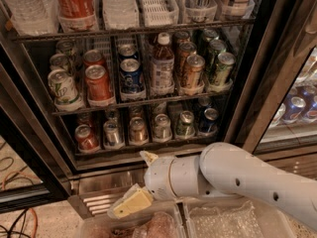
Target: Pick redbull can from bottom shelf of fridge
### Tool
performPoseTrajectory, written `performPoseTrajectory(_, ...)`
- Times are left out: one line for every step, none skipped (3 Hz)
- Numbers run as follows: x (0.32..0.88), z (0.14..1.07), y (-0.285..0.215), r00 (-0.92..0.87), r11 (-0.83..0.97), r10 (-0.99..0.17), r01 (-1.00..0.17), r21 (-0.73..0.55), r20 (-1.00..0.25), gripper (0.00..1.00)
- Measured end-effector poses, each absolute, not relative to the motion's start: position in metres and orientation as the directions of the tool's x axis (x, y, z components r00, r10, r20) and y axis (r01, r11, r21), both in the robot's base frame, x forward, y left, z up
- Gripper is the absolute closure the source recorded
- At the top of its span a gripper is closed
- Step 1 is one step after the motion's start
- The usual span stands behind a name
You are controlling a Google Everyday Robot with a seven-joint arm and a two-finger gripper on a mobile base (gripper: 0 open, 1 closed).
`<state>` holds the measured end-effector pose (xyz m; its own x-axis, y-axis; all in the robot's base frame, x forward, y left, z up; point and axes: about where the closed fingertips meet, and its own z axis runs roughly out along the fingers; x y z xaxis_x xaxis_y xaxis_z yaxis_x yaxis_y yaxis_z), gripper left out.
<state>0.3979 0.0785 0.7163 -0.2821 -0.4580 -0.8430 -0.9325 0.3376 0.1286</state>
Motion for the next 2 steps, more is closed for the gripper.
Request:
performPoseTrajectory(0.403, 0.71, 0.088, -0.297, 0.368, -0.421, -0.919, 0.137, -0.857, 0.0)
performPoseTrajectory(0.414, 0.701, 0.103, -0.281, 0.393, -0.356, -0.91, 0.13, -0.891, 0.0)
